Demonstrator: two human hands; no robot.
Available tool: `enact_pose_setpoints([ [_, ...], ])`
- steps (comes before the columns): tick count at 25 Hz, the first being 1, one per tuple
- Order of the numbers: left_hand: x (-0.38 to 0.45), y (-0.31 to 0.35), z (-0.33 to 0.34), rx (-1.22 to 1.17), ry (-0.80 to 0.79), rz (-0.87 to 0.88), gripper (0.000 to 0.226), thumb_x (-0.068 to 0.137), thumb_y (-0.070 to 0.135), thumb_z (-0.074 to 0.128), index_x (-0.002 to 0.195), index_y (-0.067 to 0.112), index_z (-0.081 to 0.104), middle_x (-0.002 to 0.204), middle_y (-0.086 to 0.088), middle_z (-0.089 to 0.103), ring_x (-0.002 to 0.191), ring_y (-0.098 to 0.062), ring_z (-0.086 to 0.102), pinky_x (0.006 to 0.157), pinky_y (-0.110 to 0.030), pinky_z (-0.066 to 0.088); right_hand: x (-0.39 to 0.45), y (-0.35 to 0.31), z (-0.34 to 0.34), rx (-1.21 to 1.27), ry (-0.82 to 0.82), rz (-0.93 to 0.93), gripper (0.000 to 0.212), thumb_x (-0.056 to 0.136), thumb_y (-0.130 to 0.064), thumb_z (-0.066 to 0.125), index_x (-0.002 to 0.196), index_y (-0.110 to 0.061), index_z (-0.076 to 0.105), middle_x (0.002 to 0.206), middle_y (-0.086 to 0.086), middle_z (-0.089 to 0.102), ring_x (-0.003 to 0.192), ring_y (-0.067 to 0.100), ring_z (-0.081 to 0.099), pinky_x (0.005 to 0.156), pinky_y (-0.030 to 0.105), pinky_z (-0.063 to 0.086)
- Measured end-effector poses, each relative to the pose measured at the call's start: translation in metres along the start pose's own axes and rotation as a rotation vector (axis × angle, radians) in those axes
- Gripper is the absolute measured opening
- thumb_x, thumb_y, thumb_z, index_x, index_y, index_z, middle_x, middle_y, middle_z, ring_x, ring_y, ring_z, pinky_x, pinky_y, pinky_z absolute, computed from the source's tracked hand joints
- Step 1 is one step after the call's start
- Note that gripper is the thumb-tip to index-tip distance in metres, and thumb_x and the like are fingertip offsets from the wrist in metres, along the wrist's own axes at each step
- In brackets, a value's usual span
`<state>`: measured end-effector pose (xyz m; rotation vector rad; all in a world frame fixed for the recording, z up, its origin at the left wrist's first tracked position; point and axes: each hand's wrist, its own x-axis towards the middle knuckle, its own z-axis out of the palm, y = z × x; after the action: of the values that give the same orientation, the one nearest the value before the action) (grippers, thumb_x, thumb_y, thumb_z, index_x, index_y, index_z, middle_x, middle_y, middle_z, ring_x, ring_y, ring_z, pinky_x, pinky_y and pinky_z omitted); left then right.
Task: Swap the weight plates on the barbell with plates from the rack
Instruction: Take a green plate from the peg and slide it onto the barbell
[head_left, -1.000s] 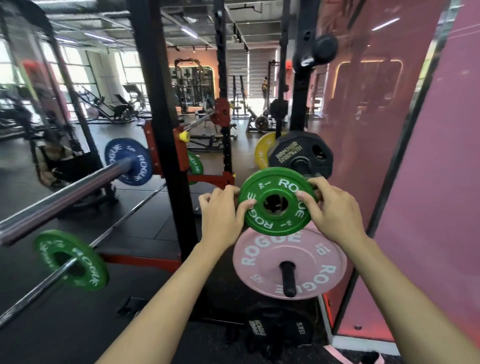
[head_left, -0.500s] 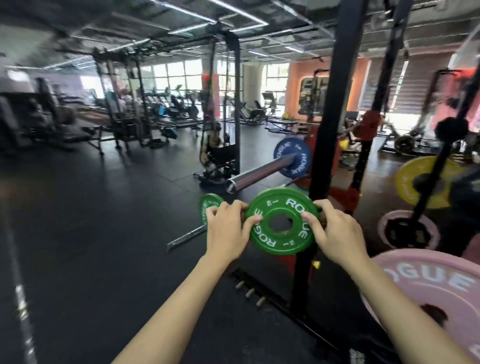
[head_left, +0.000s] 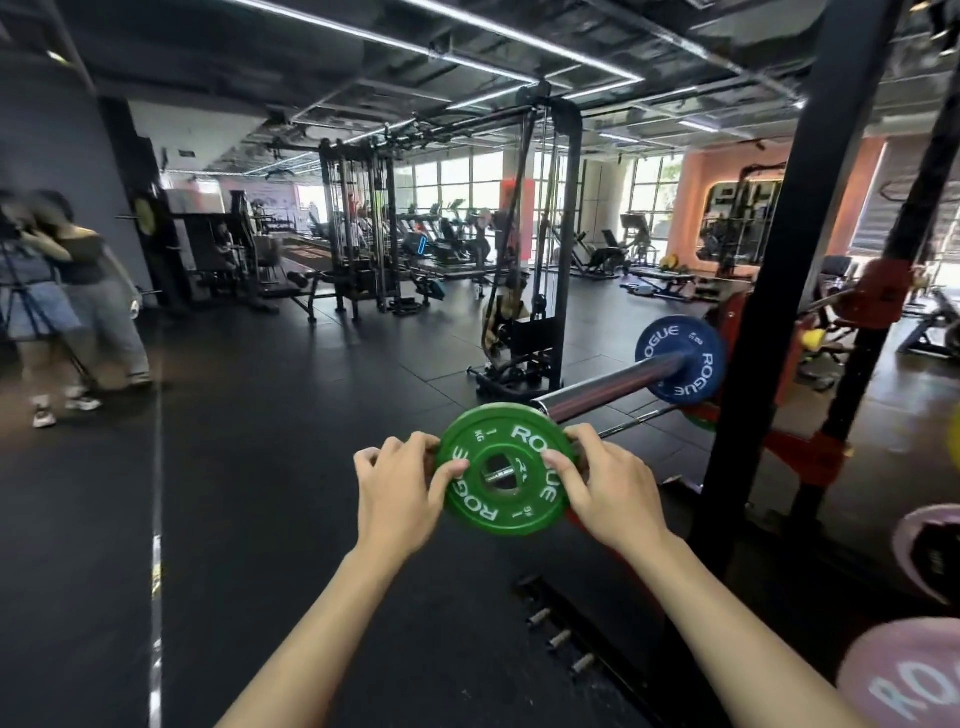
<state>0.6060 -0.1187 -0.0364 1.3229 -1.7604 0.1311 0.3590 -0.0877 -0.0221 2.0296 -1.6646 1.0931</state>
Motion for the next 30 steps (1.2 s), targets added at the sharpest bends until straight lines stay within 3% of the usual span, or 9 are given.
enact_pose_setpoints([
  [5,0.017,0.007,0.03,-0.01,-0.023,-0.005,0.034,0.09,0.057,0.057,0.097,0.024,0.06,0.077,0.014,0.055,0.085,-0.015,0.052,0.091,-0.038,0.029,0.016,0.027,0.008,-0.021,0.003,0.011,0.038,0.094,-0.063,0.037,0.109,-0.03,0.049,0.074,-0.004,0.064,0.069,0.026,0.063,0.054,0.031,0.038],
  [19,0.104,-0.022,0.109,-0.126,-0.129,0.124,0.041,0.091,0.061,0.052,0.103,0.022,0.06,0.083,0.013,0.058,0.09,-0.014,0.051,0.093,-0.036,0.027,0.061,0.048,0.044,-0.165,0.046,0.171,0.039,0.095,-0.058,0.04,0.113,-0.025,0.05,0.079,-0.001,0.067,0.074,0.031,0.064,0.054,0.034,0.037],
  [25,0.136,-0.035,0.135,-0.189,-0.207,0.197,0.054,0.09,0.067,0.042,0.107,0.02,0.061,0.084,0.012,0.059,0.091,-0.014,0.052,0.095,-0.035,0.026,0.074,0.044,0.058,-0.276,0.09,0.246,0.04,0.095,-0.06,0.04,0.112,-0.025,0.05,0.076,-0.001,0.066,0.072,0.031,0.065,0.056,0.038,0.047],
  [30,0.15,-0.04,0.155,-0.236,-0.263,0.31,0.069,0.085,0.074,0.029,0.109,0.018,0.062,0.085,0.012,0.057,0.092,-0.016,0.054,0.095,-0.038,0.029,0.067,0.04,0.064,-0.363,0.14,0.314,0.04,0.094,-0.06,0.041,0.109,-0.025,0.05,0.069,-0.004,0.064,0.066,0.028,0.065,0.051,0.033,0.038],
])
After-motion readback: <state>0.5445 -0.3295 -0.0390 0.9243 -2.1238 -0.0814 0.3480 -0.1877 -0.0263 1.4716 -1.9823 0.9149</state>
